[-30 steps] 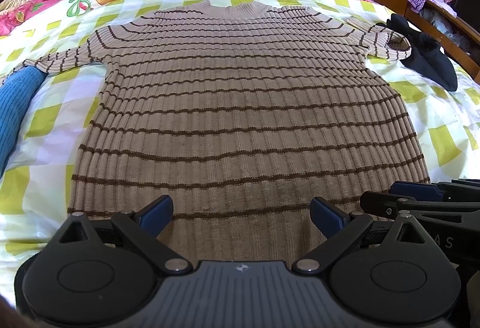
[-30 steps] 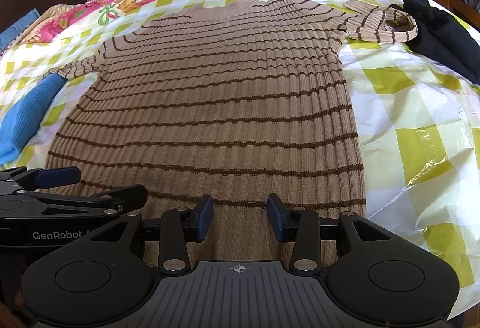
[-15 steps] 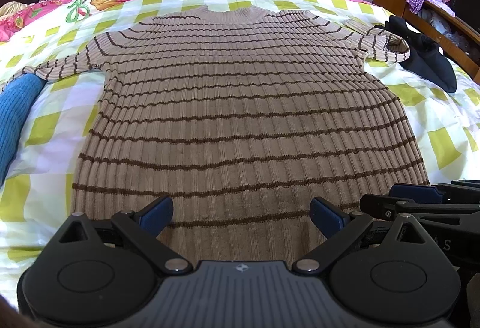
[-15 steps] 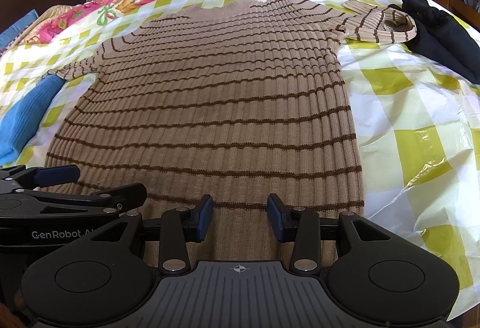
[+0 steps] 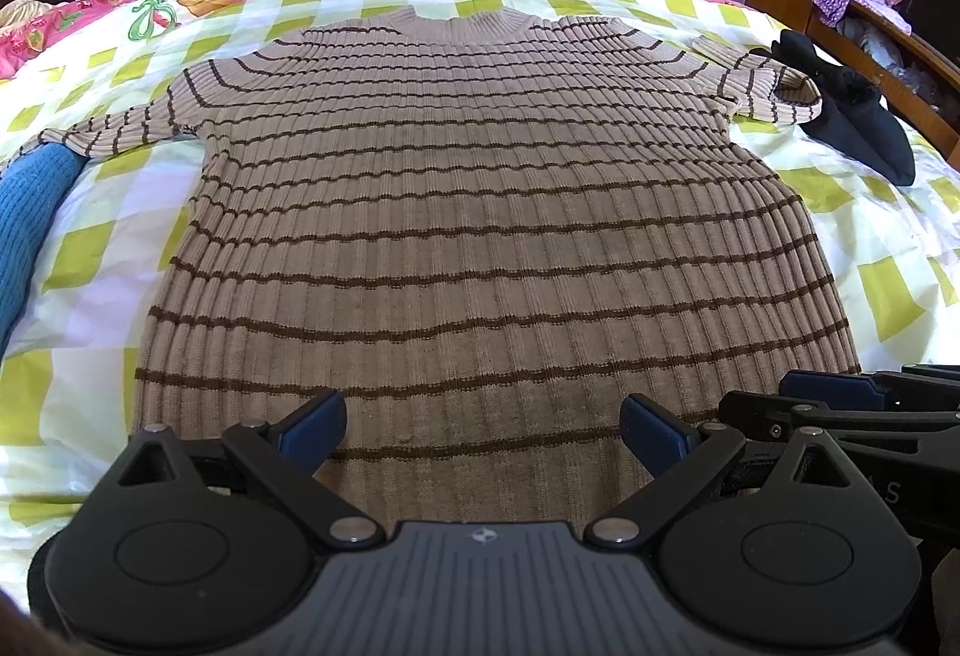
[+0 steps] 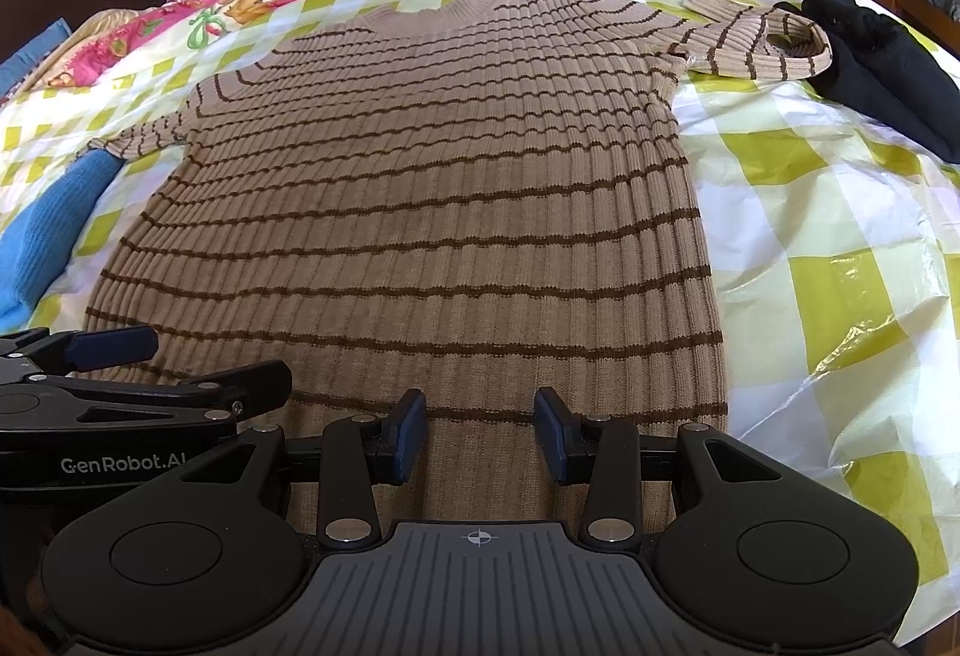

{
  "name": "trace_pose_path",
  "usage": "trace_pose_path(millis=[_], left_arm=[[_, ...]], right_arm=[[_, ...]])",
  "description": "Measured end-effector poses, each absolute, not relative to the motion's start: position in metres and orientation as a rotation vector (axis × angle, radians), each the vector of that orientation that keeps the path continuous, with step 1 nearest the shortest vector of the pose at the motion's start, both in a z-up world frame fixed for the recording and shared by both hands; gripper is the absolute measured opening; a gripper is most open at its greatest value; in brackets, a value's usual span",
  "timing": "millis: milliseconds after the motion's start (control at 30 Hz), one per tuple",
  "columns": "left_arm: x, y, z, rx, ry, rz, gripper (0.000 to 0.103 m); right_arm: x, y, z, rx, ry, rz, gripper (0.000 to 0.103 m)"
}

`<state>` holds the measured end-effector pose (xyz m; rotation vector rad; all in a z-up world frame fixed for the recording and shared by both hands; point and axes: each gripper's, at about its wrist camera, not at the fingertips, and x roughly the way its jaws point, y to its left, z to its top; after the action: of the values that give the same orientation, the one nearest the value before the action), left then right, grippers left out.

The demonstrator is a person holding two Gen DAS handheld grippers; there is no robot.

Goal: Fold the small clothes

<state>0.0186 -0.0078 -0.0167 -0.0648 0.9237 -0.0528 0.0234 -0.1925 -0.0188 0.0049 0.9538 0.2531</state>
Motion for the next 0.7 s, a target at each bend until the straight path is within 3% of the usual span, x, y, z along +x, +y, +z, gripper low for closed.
trace_pose_path(millis=[367, 700], left_arm=[[0.037, -0.017, -0.007, -0.035, 0.891, -0.086, 0.103], [0.127, -0.064, 0.014, 0.007, 0.797, -0.207, 0.103]], right_arm=[[0.031, -0.197, -0.012, 0.012, 0.931, 0.247, 0.039], [0.137, -0.256, 0.038, -0.102, 0.673, 0.047, 0.039]])
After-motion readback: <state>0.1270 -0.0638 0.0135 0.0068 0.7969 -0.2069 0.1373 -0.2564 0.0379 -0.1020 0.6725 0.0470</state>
